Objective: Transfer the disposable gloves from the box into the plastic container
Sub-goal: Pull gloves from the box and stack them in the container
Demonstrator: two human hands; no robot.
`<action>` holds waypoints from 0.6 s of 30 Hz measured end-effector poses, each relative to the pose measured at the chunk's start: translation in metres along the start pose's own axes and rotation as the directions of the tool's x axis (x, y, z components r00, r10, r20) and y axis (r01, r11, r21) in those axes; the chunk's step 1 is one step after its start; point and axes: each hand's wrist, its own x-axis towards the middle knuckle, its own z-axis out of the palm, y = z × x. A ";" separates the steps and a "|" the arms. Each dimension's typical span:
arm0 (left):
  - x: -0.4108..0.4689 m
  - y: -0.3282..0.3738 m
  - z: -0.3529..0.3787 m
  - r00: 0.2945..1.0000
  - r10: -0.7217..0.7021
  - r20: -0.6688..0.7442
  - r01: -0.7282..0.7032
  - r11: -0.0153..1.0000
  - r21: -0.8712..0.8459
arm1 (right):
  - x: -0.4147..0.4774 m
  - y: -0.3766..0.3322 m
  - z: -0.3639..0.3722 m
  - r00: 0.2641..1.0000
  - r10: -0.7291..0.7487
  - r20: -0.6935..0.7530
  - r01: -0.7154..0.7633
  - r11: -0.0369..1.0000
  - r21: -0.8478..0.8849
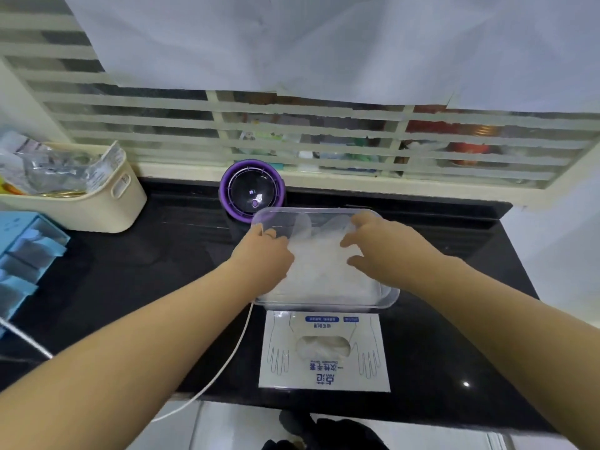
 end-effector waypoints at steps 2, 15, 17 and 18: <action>-0.015 0.006 0.002 0.989 0.002 -0.145 -0.021 0.991 -0.135 | -0.016 -0.005 0.003 0.989 -0.049 -0.142 0.056 0.997 0.047; -0.073 0.078 0.060 0.978 0.177 -0.114 -0.209 0.882 -0.422 | -0.031 -0.021 0.128 0.855 -0.306 0.418 0.341 0.940 -0.008; -0.073 0.084 0.068 0.987 0.149 -0.068 -0.163 0.880 -0.446 | -0.027 -0.023 0.131 0.852 -0.312 0.421 0.357 0.933 -0.030; -0.074 0.086 0.069 0.989 0.140 -0.050 -0.147 0.872 -0.466 | -0.024 -0.023 0.131 0.852 -0.320 0.414 0.370 0.928 -0.045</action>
